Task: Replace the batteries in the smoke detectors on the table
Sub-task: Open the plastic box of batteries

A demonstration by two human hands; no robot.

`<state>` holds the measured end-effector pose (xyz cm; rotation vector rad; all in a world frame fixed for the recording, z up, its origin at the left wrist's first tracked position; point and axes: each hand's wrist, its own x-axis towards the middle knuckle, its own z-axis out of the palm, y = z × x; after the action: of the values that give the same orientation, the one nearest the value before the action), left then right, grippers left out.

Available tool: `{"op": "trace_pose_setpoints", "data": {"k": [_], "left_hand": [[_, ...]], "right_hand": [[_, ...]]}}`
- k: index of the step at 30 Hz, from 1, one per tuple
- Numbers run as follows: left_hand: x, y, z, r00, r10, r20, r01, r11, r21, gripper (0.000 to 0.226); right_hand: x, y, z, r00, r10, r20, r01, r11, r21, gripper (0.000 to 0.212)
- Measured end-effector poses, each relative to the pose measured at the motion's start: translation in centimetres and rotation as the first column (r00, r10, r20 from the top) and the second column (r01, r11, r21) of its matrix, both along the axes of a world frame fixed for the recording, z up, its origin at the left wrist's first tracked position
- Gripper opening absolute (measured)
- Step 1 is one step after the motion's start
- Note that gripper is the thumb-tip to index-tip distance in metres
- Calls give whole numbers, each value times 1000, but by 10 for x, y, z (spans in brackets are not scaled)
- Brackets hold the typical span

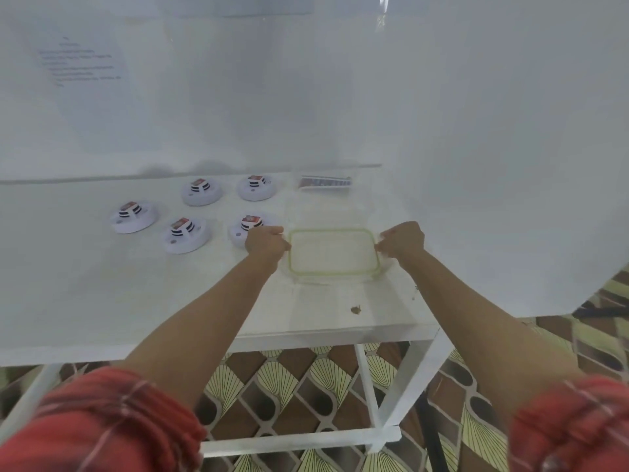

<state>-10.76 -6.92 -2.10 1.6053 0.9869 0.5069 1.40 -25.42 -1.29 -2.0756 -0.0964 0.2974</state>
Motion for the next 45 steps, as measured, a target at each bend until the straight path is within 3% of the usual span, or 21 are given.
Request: {"op": "trace_pose_setpoints", "data": {"k": [6, 9, 13, 21, 27, 36, 45], "left_hand": [[-1, -4, -13, 995, -41, -95, 44, 999, 29, 49], [-7, -4, -11, 983, -49, -179, 54, 998, 22, 11], [-5, 2, -13, 977, -64, -205, 58, 998, -37, 28], [8, 6, -11, 981, -51, -187, 41, 998, -56, 27], [21, 17, -16, 968, -65, -241, 54, 997, -51, 29], [30, 16, -10, 981, -18, -195, 13, 999, -29, 27], [40, 18, -10, 977, -30, -213, 24, 999, -31, 26]], "right_hand": [[4, -4, -7, 998, 64, -29, -65, 997, -46, 31], [8, -7, -7, 997, 66, -36, -67, 997, -30, 34], [15, -8, -9, 993, 77, -87, -84, 993, -77, 35], [31, 0, -11, 996, 61, -67, -69, 990, -120, 15], [45, 6, -14, 996, 58, -66, -63, 995, -78, 22], [61, 15, -16, 997, 58, -52, -61, 996, -64, 25], [72, 19, -14, 998, 47, -41, -50, 995, -83, 16]]}}
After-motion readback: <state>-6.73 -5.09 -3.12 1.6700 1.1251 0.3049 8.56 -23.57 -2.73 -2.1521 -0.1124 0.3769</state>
